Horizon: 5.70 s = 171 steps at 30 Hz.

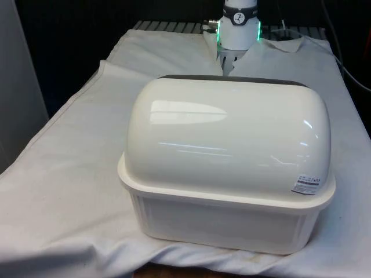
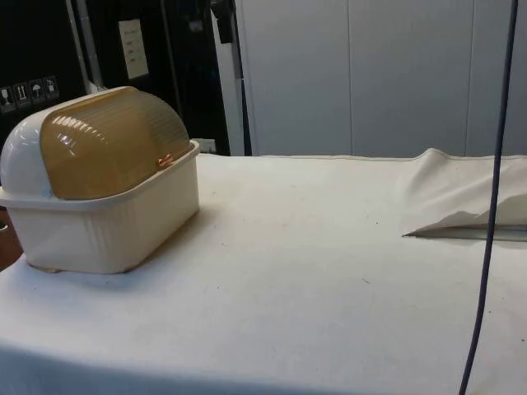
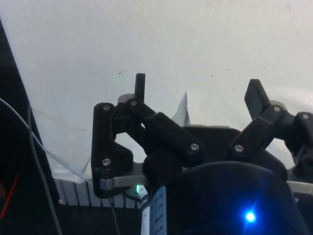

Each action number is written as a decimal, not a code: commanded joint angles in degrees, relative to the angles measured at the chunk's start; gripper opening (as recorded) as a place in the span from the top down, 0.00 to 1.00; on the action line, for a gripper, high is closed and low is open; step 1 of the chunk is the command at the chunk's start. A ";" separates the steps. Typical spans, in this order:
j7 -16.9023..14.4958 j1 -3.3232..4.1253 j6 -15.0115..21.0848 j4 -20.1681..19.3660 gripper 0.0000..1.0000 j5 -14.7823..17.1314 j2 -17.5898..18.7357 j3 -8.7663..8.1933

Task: Open the lid, then close it.

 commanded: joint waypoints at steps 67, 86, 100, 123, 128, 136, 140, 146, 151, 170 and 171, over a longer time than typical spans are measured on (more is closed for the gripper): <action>0.57 0.11 21.77 -12.15 1.00 -3.21 0.00 0.34; 0.69 -0.17 32.66 -13.41 1.00 -2.64 7.45 -0.57; 1.83 0.00 38.56 -11.40 1.00 -2.92 13.24 -1.15; 2.64 0.06 38.27 -8.19 1.00 -2.52 16.56 -0.86; 3.61 0.23 38.67 -6.42 1.00 -2.81 18.22 -1.09; 4.01 0.06 39.19 -5.04 1.00 -2.64 19.71 -1.09; 3.78 -0.06 39.13 -5.10 1.00 -2.52 19.71 -1.03; 4.13 -0.23 40.05 -5.04 1.00 -1.95 20.05 -0.97; 4.24 -0.34 40.11 -5.10 1.00 -1.60 20.00 -0.92; 5.50 -0.17 43.26 -4.93 1.00 -1.66 19.94 -1.26; 5.56 -0.17 43.37 -4.98 1.00 -1.66 19.77 -1.26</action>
